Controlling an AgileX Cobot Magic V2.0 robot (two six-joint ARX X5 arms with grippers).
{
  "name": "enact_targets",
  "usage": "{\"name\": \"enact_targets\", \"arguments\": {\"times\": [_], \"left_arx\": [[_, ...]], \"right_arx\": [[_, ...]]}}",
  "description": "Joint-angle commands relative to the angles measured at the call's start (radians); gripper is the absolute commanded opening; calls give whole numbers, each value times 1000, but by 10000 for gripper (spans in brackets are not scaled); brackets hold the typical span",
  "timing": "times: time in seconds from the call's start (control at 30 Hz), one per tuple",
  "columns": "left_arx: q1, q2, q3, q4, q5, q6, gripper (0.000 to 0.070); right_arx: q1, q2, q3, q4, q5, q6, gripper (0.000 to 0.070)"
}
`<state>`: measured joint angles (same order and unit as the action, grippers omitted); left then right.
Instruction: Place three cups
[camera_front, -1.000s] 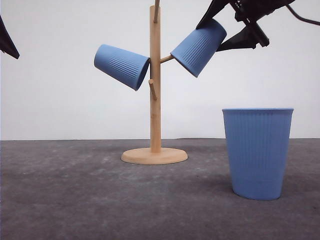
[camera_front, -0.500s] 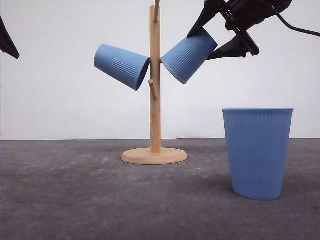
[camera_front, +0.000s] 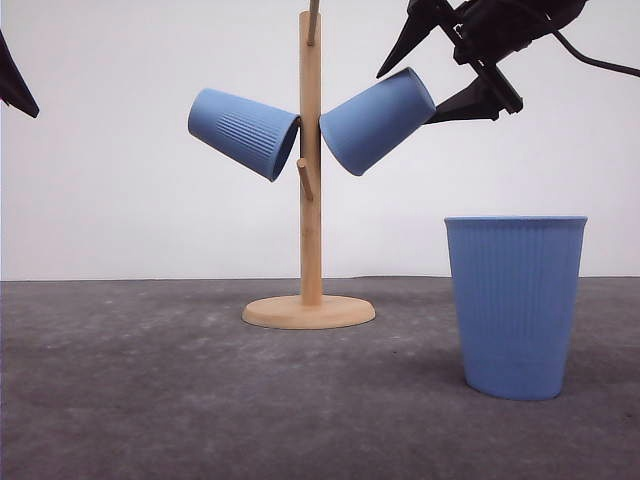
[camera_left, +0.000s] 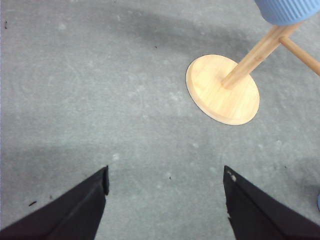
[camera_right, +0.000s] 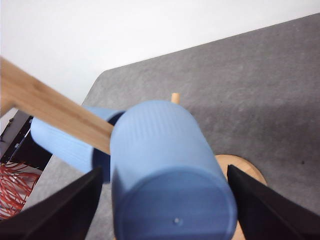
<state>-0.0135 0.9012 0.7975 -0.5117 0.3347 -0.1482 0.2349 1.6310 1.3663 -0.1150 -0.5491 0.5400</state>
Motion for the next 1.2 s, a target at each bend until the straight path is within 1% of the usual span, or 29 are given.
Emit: {"name": "enact_targets", "arguments": {"times": [0.0,0.3,0.37,0.47,0.73,0.97,1.17], "left_arx": [[-1,6,7,11,-2,-3,430],[-1,6,7,11,-2,-3,430],[-1,6,7,11,-2,-3,430],[-1,6,7,11,-2,-3,430],[-1,6,7,12,-2,-3,430],[-1,6,7,12,-2,-3,430],[-1,6,7,11,-2,-3,430]], "right_arx": [[3,18,23,12,1,3,501],[6,18,23,19,1,2,503],[6,18,23,19,10,2,517],[6,18,23,19,31,0,560],[-5,18,23,19,31,-1,581],[-33,16,23,19,30,-2,590],[-75,-4,23,2,5,-13,592]]}}
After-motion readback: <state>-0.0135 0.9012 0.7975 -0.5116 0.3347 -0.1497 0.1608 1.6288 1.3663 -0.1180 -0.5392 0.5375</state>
